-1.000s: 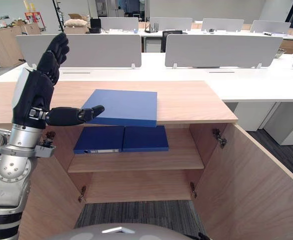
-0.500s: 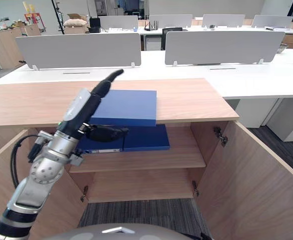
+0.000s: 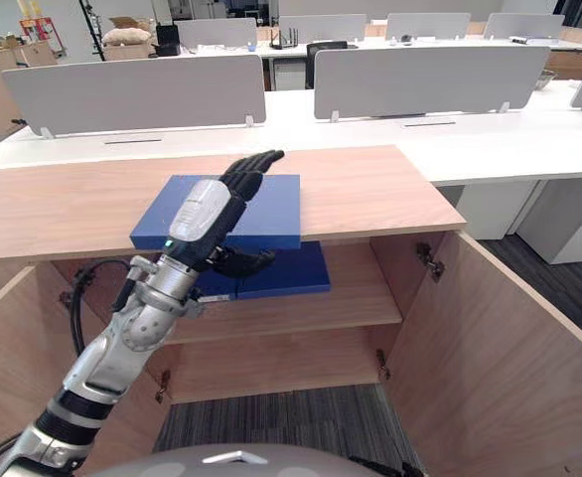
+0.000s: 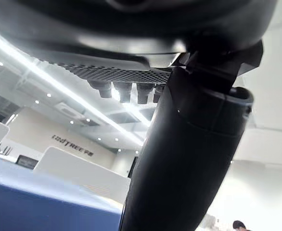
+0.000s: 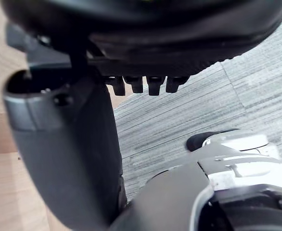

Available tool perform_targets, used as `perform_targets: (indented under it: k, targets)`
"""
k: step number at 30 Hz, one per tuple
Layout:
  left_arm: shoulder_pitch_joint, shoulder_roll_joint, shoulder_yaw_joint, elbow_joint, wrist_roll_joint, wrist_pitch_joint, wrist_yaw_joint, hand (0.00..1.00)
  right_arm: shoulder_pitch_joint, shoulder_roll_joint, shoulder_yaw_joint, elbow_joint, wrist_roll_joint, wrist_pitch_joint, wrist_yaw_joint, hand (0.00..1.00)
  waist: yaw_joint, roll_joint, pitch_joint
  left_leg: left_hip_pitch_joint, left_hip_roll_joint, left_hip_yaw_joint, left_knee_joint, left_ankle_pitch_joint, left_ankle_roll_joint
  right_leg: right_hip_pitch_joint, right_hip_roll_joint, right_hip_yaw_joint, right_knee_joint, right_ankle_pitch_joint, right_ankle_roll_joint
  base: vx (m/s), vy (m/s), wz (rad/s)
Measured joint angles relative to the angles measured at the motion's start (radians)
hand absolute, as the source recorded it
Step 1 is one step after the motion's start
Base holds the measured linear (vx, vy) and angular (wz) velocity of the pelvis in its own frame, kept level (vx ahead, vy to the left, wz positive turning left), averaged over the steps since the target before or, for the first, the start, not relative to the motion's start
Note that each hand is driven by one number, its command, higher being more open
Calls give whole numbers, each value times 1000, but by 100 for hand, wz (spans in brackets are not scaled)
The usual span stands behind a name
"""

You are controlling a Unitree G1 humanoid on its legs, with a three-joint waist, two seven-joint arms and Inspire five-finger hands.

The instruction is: Walk over to the cabinet, pick up the folder, carry it to the office cabinet, place the folder inside the office cabinet, then close the office cabinet door

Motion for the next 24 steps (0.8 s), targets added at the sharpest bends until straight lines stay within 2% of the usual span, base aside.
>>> perform_targets:
  k: [5, 14, 15, 20, 24]
  targets:
    - [0, -1, -31, 91, 39, 23, 0, 100, -2, 0, 1, -2, 0, 0, -7, 100, -8, -1, 8, 0, 0, 3, -4, 0, 0, -2, 0, 0, -4, 1, 0, 0, 0, 0]
    - [0, -1, -31, 138, 111, 55, 6, 100, -17, 2, 2, -3, 0, 0, -12, 100, -11, -7, 35, 0, -4, 11, -13, -1, 1, -2, -4, 0, -19, 8, 4, -1, 0, 0]
    - [0, -1, -31, 138, 119, 57, 9, 0, -18, 2, 2, -3, 0, 0, -13, 100, -11, -7, 36, 0, -4, 11, -13, -1, 1, -2, -5, 0, -20, 9, 4, 0, 0, 0]
    - [0, -3, -31, 138, 158, 66, 33, 0, -18, 2, 3, -6, 0, 0, -14, 100, -12, -7, 39, -1, -7, 11, -14, -2, 3, -1, -8, -1, -23, 11, 6, 0, 0, 0]
    - [-5, -32, -11, 132, 176, 66, 96, 0, -17, 1, 3, -6, 0, 0, -15, 100, -15, -5, 38, -1, -9, 11, -14, -2, 3, -1, -10, -2, -27, 13, 9, -17, -10, 0]
